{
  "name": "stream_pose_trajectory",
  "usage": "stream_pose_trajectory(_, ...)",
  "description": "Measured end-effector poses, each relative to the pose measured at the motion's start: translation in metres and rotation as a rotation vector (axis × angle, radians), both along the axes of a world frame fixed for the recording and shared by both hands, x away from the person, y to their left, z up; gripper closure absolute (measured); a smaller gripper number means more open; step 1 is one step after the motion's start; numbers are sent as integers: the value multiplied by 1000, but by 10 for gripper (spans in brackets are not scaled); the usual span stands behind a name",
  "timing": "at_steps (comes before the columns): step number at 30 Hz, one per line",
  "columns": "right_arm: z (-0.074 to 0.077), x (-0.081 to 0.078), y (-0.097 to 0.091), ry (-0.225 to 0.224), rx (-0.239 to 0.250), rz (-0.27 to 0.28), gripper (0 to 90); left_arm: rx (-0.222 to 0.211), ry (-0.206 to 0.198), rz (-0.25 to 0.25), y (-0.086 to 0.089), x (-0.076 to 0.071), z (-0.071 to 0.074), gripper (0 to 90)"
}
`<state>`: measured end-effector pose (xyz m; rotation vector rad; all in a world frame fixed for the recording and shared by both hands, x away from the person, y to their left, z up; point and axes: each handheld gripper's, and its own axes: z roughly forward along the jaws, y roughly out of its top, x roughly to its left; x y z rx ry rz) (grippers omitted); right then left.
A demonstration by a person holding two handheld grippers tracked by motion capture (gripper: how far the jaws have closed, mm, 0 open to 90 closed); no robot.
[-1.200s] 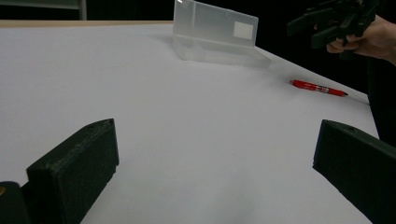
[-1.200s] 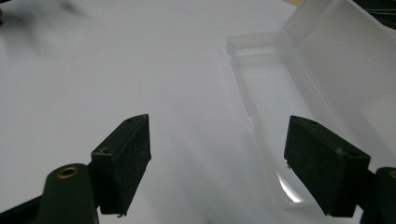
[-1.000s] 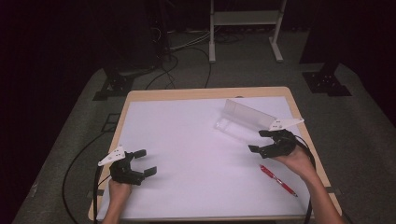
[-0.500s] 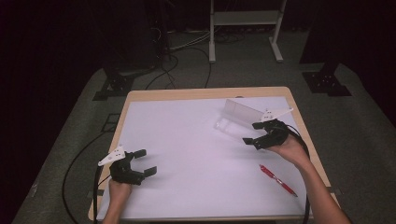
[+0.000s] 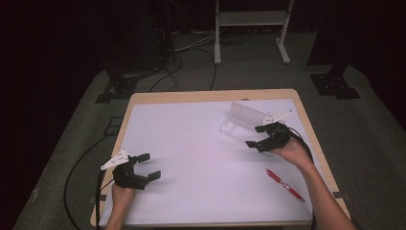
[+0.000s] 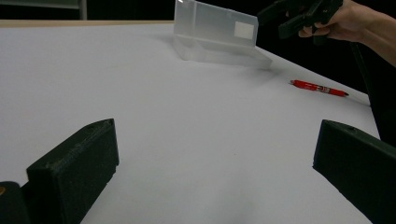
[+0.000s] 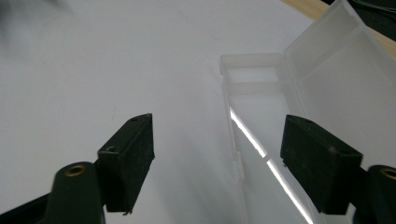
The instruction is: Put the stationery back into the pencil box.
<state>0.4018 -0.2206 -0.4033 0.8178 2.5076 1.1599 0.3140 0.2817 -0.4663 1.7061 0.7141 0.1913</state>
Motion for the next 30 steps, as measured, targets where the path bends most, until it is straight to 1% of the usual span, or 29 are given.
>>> stream_pose_trajectory(1,-1,1,1,4,2,6,280,1,1,0,0,0,0,0)
stream_pose_trajectory(3,-3,5,2,0,-3,8,280,3,-1,-3,0,0,0,0)
stream_pose_trajectory(4,-5,7,4,5,-3,6,280,3,0,-3,0,0,0,0)
stream_pose_trajectory(8,-11,13,10,18,-22,10,289,4,1,-4,0,0,0,0)
stream_pose_trajectory(9,-12,15,12,7,-32,4,299,4,1,-4,0,0,0,0)
stream_pose_trajectory(10,-14,16,13,7,-31,4,311,4,3,-3,0,0,0,0)
stream_pose_trajectory(12,-17,18,16,15,-37,3,313,2,5,-1,0,0,0,0)
stream_pose_trajectory(13,-19,19,17,11,-39,8,330,1,4,-2,0,0,0,0)
stream_pose_trajectory(14,-20,19,18,23,-41,11,348,0,4,-2,0,0,0,0)
stream_pose_trajectory(18,-25,23,18,35,-52,8,368,-1,4,-1,0,0,0,0)
stream_pose_trajectory(21,-27,25,16,54,-47,-1,399,0,5,-2,0,0,0,0)
stream_pose_trajectory(22,-28,26,16,51,-57,0,401,0,5,0,0,0,0,0)
stream_pose_trajectory(24,-29,27,16,47,-62,-2,409,0,4,0,0,0,0,0)
stream_pose_trajectory(25,-30,27,16,53,-64,-8,418,0,4,-1,0,0,0,0)
stream_pose_trajectory(27,-31,28,16,53,-79,-8,436,-1,3,1,0,0,0,0)
stream_pose_trajectory(30,-34,29,15,59,-79,-4,466,0,3,1,0,0,0,0)
